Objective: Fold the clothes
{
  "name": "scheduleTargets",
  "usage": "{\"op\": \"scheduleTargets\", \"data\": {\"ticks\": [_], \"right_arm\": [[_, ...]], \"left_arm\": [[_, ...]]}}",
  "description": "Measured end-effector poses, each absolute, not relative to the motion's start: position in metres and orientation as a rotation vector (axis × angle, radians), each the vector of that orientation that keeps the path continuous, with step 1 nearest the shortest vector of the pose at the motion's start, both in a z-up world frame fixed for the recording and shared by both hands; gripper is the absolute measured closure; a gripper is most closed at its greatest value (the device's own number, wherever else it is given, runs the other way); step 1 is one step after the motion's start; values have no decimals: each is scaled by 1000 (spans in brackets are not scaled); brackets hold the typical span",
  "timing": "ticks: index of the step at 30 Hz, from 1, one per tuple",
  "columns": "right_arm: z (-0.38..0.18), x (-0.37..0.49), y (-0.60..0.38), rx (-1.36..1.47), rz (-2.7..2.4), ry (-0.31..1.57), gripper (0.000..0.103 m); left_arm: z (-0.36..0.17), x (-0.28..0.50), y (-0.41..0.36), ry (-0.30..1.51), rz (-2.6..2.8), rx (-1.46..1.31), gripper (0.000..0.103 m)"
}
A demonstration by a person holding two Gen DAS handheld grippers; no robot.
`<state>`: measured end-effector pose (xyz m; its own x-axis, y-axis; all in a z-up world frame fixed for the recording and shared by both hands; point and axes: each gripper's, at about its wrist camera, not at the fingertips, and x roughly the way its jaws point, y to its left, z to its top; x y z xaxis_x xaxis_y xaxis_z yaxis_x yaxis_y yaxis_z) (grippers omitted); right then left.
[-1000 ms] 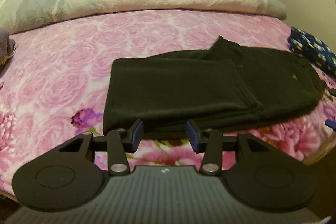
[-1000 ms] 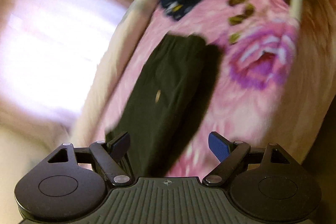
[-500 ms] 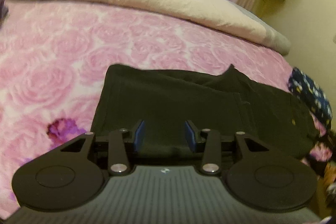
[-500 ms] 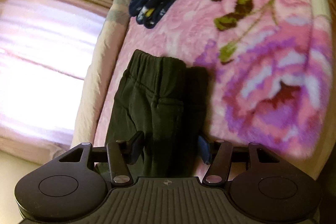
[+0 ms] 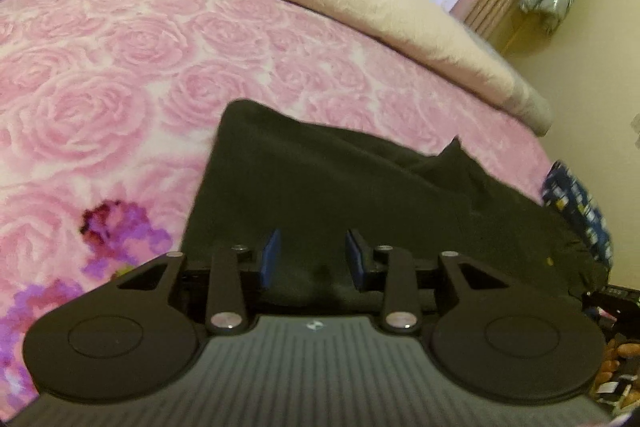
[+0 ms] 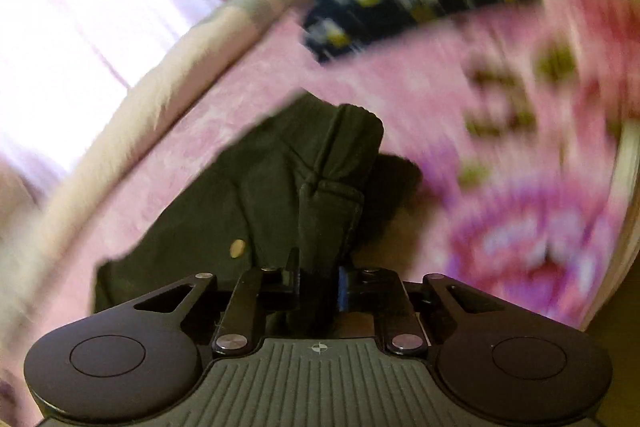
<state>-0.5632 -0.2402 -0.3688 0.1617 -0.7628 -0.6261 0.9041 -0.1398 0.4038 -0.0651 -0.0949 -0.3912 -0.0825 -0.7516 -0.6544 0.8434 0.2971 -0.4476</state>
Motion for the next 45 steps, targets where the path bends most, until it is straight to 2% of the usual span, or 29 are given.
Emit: {"op": "scheduleTargets", "data": {"ticks": [6, 10, 14, 19, 21, 24, 31, 36, 43, 45], "right_arm": [[-304, -437, -222, 266, -1434, 367, 90], [-301, -334, -192, -94, -1229, 440, 90], [-340, -250, -149, -346, -979, 552, 88], [-440, -182, -111, -519, -709, 853, 87], [-458, -180, -105, -602, -739, 833, 85], [-441, -182, -114, -489, -729, 793, 86], [-392, -187, -107, -474, -689, 613, 87], [-419, -188, -92, -485, -611, 697, 87], [-378, -179, -92, -486, -595, 533, 88], [-391, -170, -88, -517, -581, 605, 88]], "left_arm": [[-380, -27, -72, 1037, -1322, -32, 73], [-382, 3, -55, 1082, -1276, -122, 73], [-391, 29, -37, 1115, -1209, -159, 73], [-412, 52, -19, 1189, -1132, -189, 73], [-419, 57, -15, 1209, -1115, -199, 73], [-426, 62, -12, 1238, -1100, -214, 73], [-435, 65, -5, 1254, -1091, -236, 72], [-440, 64, 1, 1258, -1092, -260, 72], [-443, 67, 4, 1276, -1094, -291, 73], [-444, 68, 5, 1278, -1097, -294, 73]]}}
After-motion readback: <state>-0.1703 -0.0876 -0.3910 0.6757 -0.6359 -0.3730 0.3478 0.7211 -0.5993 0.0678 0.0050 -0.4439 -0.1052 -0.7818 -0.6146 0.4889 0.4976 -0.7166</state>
